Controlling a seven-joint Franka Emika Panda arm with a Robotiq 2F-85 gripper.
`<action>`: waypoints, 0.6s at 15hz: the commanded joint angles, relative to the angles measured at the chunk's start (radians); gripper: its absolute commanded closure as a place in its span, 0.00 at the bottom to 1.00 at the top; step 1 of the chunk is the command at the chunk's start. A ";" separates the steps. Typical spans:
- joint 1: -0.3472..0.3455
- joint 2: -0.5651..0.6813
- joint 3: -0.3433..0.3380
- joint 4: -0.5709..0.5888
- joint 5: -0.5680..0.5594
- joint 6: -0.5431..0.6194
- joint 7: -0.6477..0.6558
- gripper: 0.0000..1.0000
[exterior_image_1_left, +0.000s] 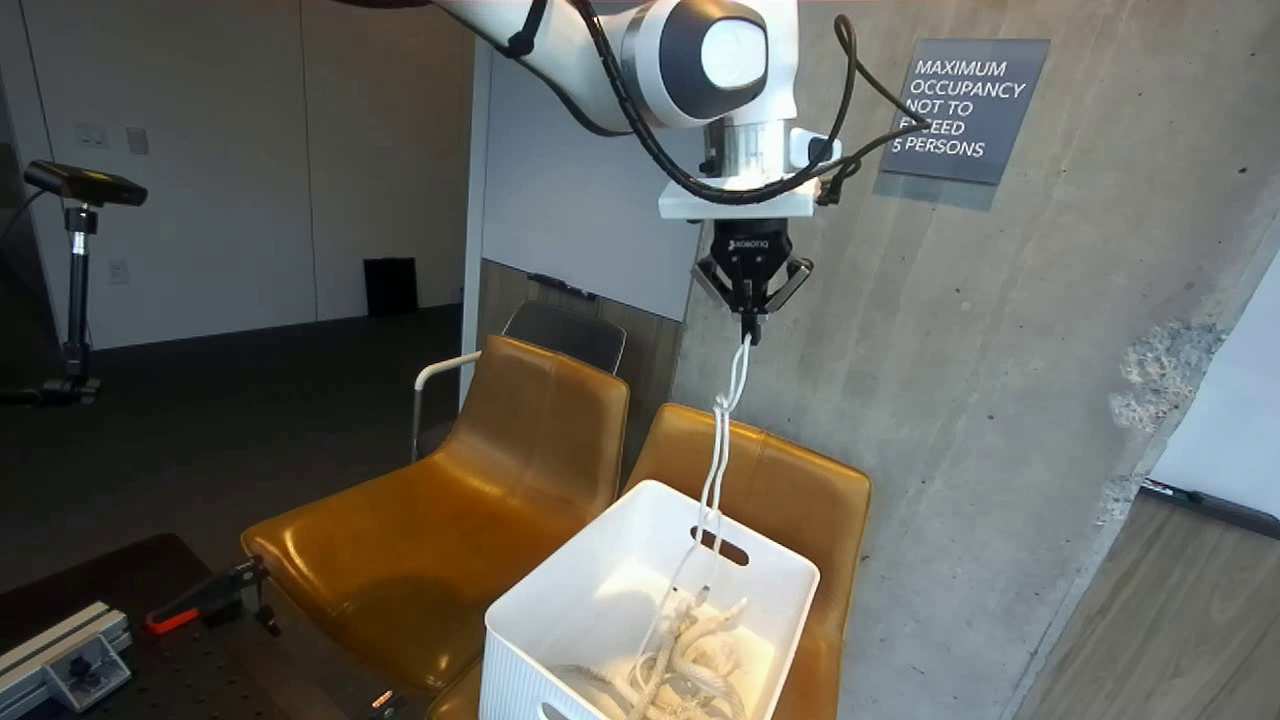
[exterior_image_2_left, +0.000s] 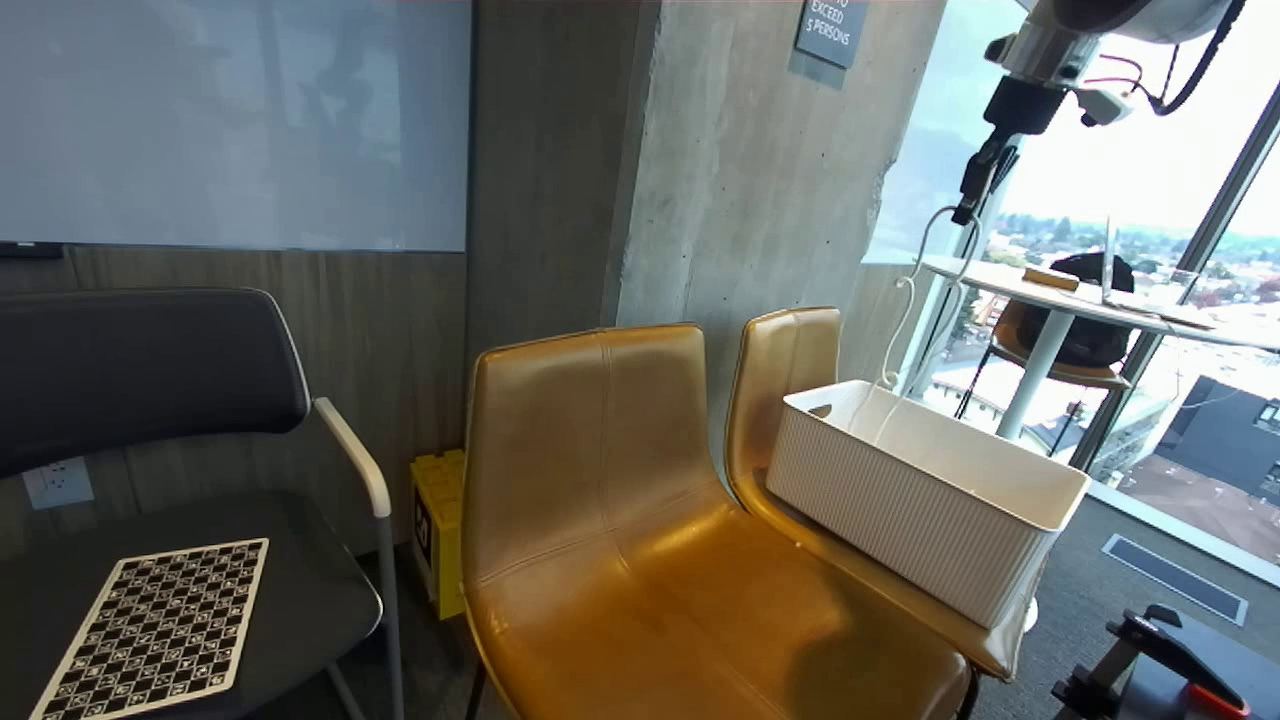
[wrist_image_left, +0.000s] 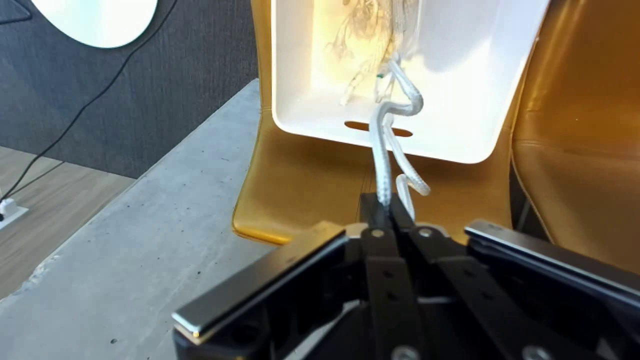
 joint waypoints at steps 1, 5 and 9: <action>-0.008 0.013 -0.004 -0.056 -0.013 0.031 -0.010 0.99; -0.012 0.028 -0.011 -0.095 -0.021 0.067 -0.006 0.70; -0.024 0.031 -0.014 -0.115 -0.019 0.078 -0.015 0.52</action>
